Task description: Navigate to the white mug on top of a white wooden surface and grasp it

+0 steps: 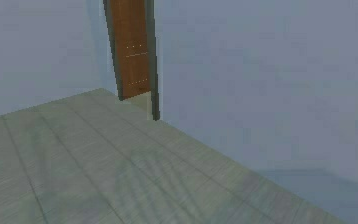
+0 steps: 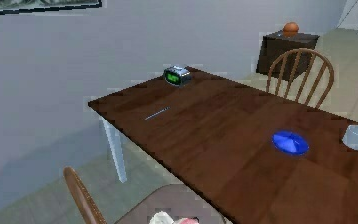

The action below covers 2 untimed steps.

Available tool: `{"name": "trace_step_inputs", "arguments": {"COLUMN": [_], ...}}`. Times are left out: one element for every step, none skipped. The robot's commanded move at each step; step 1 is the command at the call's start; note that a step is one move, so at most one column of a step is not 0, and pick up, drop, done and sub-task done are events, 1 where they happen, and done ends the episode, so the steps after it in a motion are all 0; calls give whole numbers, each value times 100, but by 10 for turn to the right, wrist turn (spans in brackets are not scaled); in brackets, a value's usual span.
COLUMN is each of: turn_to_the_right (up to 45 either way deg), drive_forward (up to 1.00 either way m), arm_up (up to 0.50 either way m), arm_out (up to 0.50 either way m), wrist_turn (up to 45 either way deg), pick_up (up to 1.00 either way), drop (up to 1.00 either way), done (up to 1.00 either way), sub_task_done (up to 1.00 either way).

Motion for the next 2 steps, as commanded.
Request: {"name": "trace_step_inputs", "arguments": {"turn_to_the_right": [0,0], "drive_forward": [0,0], "arm_up": [10,0], "arm_out": [0,18], "wrist_turn": [0,0], "pick_up": [0,0], "drop": [0,0], "done": [0,0], "sub_task_done": [0,0]}}
